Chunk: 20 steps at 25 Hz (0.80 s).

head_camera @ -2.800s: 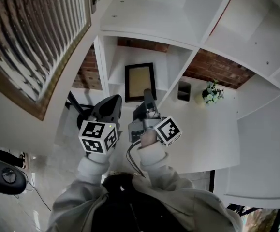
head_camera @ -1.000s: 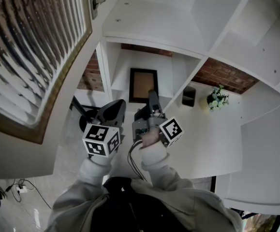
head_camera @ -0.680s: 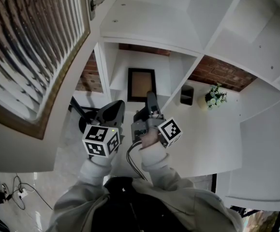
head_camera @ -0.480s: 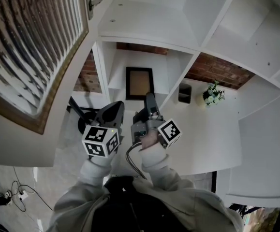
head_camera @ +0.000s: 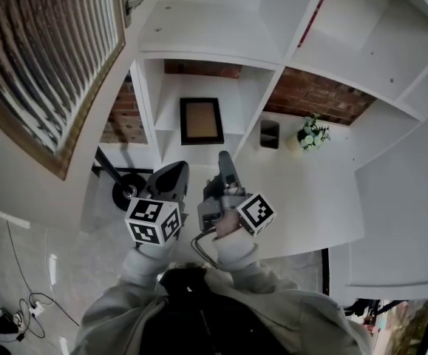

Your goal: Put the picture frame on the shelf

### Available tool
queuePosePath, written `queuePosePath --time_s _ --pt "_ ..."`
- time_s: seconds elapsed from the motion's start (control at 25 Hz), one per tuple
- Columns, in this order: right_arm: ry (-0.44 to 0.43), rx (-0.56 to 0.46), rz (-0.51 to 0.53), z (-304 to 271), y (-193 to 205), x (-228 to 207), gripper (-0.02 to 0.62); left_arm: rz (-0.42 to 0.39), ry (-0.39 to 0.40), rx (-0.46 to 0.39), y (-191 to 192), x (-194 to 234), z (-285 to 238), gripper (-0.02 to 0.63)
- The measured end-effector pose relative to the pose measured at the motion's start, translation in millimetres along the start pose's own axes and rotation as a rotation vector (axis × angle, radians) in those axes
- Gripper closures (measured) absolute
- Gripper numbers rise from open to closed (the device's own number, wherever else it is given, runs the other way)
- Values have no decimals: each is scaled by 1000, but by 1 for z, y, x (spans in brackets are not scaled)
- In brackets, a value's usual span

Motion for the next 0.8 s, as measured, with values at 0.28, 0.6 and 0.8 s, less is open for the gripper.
queuePosePath --time_s 0.28,0.6,0.8 --pt "-107 3 233 33 -10 24 344 17 72 42 25 -24 5 600" --pt "-73 53 642 80 -17 40 345 33 173 47 50 -56 10 600" --pt "-29 61 790 105 -22 45 367 28 257 43 63 -75 12 600"
Point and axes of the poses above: the fingertips, and each gripper's own axes: z backward along the fingers, x to its left, y out of its underside, the point moved 7 cm from there along z, backward along the fingers, and after that the axes turned 5 degrees about z, right-handed, at the moved point
